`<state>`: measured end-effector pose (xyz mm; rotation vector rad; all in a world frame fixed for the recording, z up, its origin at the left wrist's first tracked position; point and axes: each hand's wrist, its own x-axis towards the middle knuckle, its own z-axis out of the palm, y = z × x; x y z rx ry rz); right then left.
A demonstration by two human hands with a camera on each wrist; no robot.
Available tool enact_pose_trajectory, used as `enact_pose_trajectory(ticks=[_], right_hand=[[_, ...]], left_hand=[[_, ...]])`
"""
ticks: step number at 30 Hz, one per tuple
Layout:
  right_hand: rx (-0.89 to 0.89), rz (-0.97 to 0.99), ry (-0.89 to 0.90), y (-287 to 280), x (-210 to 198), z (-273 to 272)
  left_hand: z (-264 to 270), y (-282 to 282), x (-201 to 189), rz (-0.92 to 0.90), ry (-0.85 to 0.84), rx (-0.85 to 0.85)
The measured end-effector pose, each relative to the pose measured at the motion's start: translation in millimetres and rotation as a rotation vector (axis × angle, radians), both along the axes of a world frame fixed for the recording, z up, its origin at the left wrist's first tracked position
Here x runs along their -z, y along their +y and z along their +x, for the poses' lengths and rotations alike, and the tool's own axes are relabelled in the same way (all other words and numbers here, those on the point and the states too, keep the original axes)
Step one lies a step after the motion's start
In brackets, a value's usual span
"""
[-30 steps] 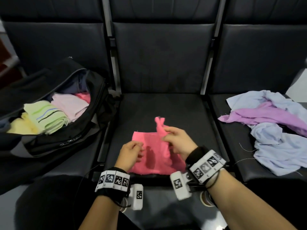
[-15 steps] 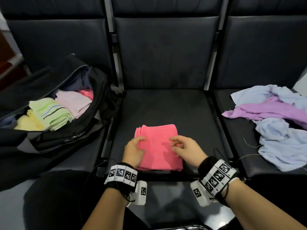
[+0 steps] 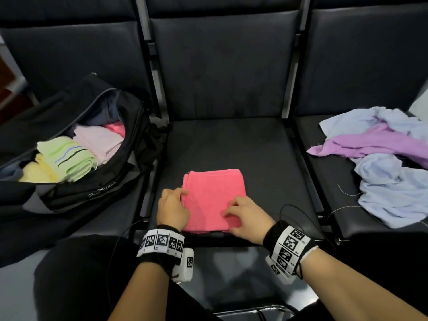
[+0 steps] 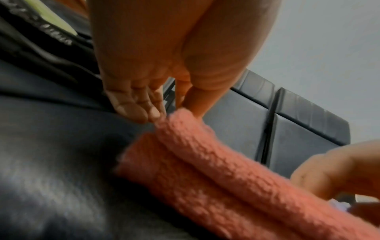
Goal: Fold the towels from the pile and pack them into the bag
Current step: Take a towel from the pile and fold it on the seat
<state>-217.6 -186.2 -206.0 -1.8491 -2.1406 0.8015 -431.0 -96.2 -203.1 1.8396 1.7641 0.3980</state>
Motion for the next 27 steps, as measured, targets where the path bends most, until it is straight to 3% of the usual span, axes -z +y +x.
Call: enact_pose_trajectory(ticks=[3,6,9,11,14,17,19,23,27], right_hand=[[-0.051,0.044,-0.192,-5.1,6.3,-5.0],[-0.028,0.070,-0.271,-2.3,9.0,-6.7],[0.023,0.019,-0.188,5.7,5.9,-1.5],[0.099,0.019,-0.043,10.1,-1.5,6.0],[0.220,0.108,0.149,13.2,-12.9,17.5],[0.225,0.159,0.200,9.5,-17.8,21.6],[0.132,0.144,0.097,4.8,-14.9,20.0],[0.008,0.115,-0.290,-8.3,-1.9,17.0],[0.045,0.094,-0.199,-7.3,3.1,24.3]], left_hand=[[4.9,-3.7,-5.8,0.084,0.037,0.108],[23.5,-18.5,-10.9,-0.005,0.129,0.293],[38.5,-33.1,-8.1,-0.089,0.389,0.421],[42.3,-35.9,-6.9,-0.077,0.438,0.438],[41.8,-33.6,-7.0,-0.048,0.442,0.443],[39.8,-28.8,-4.6,0.037,0.420,0.445],[37.9,-26.8,-4.0,0.063,0.382,0.441],[32.6,-23.5,-5.2,0.054,0.276,0.447],[23.2,-18.0,-3.1,0.037,0.223,0.424]])
